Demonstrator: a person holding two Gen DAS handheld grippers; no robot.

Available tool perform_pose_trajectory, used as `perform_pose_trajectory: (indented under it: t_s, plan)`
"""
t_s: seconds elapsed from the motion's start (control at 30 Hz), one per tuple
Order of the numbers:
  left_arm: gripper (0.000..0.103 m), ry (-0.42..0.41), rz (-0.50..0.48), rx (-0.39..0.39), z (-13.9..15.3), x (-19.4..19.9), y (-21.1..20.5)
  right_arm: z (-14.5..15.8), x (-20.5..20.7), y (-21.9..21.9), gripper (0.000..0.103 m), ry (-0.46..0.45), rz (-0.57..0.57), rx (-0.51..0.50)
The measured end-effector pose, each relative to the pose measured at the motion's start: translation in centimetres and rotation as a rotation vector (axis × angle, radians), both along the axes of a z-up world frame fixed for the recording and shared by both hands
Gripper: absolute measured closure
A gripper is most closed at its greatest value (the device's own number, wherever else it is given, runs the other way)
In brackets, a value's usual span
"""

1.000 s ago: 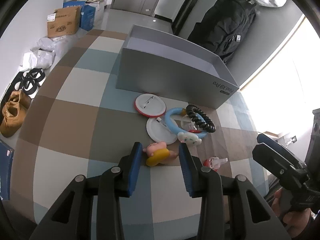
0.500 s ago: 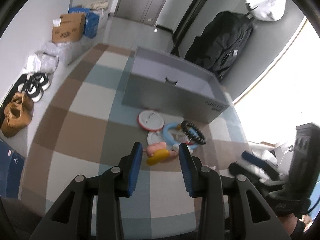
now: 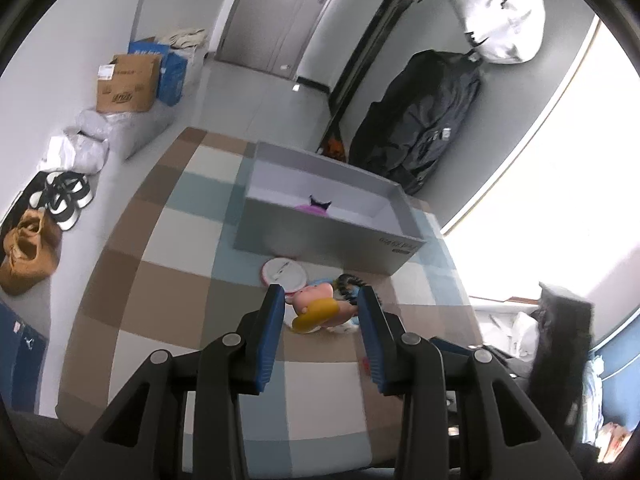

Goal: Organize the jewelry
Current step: 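Grasp the red-and-white cap with the right gripper while the left holds the toy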

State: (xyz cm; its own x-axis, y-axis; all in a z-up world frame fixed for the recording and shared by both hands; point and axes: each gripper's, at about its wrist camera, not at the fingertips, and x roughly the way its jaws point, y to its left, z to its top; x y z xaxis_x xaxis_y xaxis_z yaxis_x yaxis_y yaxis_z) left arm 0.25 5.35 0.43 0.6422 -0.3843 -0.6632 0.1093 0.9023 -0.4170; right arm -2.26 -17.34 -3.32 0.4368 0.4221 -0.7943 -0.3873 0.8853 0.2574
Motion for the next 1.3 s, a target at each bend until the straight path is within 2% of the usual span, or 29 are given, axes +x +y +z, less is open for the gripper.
perform_pose_trajectory:
  t_s: [0.1,0.17,0.2,0.23,0.27,0.4,0.47,0.53,0.97,1.3]
  plan:
    - [0.071,-0.005,-0.012,-0.007,0.1,-0.1,0.0,-0.1,-0.1,0.4,0.019,-0.005,0.017,0.009]
    - [0.071,0.001,-0.012,-0.013,0.0,-0.1,0.1,-0.2,-0.1,0.8,0.028,-0.001,0.03,0.013]
    - [0.071,0.003,-0.012,-0.015,0.0,0.0,0.2,-0.2,-0.1,0.9,0.028,-0.002,0.033,0.007]
    - [0.071,0.004,-0.011,-0.018,0.0,0.0,0.3,-0.2,-0.2,1.1,0.032,-0.009,0.035,-0.002]
    - [0.071,0.003,-0.01,-0.022,0.0,0.0,0.4,-0.1,-0.2,1.4,0.043,-0.007,0.047,0.003]
    - [0.071,-0.001,-0.01,-0.03,0.0,0.0,0.4,-0.1,-0.3,2.0,0.064,0.006,0.061,0.011]
    - [0.071,0.004,-0.007,-0.029,-0.1,0.0,0.5,-0.2,-0.3,2.3,0.078,-0.013,0.055,-0.032]
    - [0.071,0.01,-0.005,-0.034,-0.2,0.1,0.6,-0.2,-0.3,2.5,0.085,-0.024,0.048,-0.065]
    - [0.071,0.005,0.011,-0.032,0.1,0.4,0.6,0.7,0.0,2.2,0.085,-0.048,0.023,-0.024]
    - [0.071,-0.012,0.033,-0.023,0.7,1.0,0.5,2.9,0.9,1.4,0.085,-0.094,0.003,0.027]
